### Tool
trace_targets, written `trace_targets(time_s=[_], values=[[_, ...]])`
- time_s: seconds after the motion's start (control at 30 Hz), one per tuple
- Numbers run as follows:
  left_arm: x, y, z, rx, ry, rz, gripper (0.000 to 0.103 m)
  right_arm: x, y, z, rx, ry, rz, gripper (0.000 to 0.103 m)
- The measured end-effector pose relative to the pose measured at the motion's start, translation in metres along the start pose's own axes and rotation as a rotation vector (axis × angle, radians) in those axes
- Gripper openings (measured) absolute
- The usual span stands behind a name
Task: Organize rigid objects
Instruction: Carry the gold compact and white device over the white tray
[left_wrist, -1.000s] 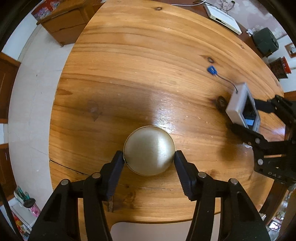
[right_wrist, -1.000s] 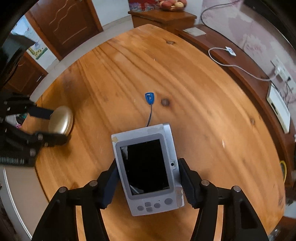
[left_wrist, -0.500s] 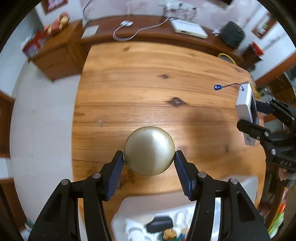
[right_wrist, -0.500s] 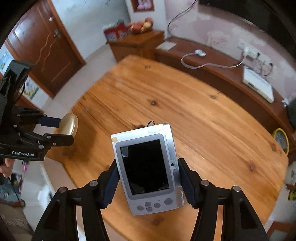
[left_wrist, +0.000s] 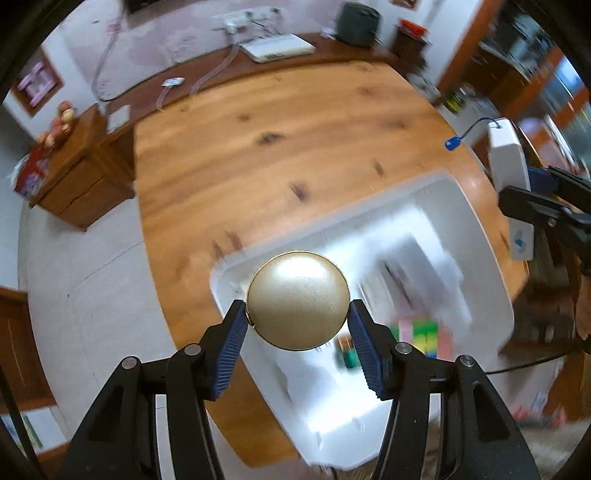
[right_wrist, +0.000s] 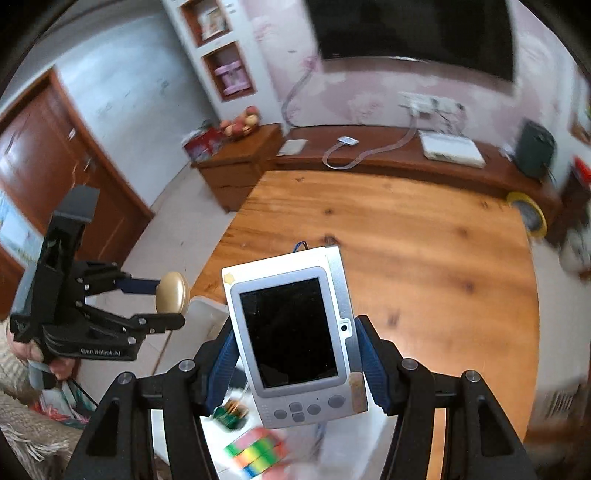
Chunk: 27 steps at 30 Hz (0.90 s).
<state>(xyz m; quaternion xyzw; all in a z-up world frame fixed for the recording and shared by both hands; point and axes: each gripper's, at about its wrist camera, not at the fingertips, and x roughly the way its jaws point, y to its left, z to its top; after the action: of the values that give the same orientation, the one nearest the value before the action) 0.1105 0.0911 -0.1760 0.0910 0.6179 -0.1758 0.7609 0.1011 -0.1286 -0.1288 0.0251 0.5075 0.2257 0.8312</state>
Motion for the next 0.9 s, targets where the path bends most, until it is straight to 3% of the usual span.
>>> trace_targets(time_s=[0.17,0.37,0.7,0.9], values=[[0.024,-0.026,-0.033,0.119,0.094,-0.010,0.059,0.008,-0.001,-0.066,0.165,0.067,-0.094,0.061],[0.057,-0.043,-0.059,0.165,0.187,-0.012,0.059,0.038,-0.008,-0.124,0.327,0.181,-0.197,0.061],[0.084,-0.049,-0.065,0.152,0.203,-0.023,0.060,0.070,-0.007,-0.142,0.350,0.287,-0.280,0.062],[0.093,-0.054,-0.070,0.130,0.175,0.003,0.061,0.055,0.002,-0.133,0.320,0.246,-0.331,0.069]])
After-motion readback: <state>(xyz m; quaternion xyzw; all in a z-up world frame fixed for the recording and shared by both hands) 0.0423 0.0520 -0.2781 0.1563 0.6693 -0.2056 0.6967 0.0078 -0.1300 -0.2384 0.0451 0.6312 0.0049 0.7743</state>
